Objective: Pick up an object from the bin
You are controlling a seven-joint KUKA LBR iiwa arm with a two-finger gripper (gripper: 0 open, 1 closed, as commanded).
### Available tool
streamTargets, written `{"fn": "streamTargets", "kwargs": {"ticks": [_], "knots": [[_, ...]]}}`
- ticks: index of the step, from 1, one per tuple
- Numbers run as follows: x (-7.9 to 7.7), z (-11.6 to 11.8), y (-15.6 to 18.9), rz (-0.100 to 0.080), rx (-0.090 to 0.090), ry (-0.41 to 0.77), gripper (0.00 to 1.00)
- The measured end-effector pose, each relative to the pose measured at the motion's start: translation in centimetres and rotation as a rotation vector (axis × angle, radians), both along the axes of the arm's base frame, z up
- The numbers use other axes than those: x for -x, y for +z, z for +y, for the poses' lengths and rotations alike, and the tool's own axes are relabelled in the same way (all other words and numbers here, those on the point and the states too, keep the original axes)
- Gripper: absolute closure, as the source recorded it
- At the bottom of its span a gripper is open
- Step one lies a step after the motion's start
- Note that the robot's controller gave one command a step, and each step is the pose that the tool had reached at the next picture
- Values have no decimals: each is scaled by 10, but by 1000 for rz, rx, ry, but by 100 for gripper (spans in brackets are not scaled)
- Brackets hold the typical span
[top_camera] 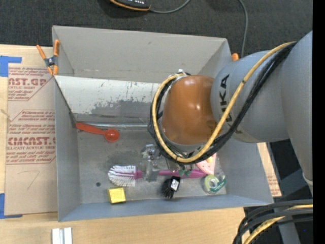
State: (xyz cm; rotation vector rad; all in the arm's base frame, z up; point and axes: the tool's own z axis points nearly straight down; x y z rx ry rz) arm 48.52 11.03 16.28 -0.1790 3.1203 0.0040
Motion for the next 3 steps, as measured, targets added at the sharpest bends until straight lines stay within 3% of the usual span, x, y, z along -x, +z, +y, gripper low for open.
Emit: {"fn": "streamTargets", "kwargs": {"ticks": [1, 2, 3], "knots": [[-16, 21, -61, -3, -3, -10, 100], [-12, 22, -61, -9, -3, -3, 100], [-44, 1, -41, -13, 1, 219, 100]]}}
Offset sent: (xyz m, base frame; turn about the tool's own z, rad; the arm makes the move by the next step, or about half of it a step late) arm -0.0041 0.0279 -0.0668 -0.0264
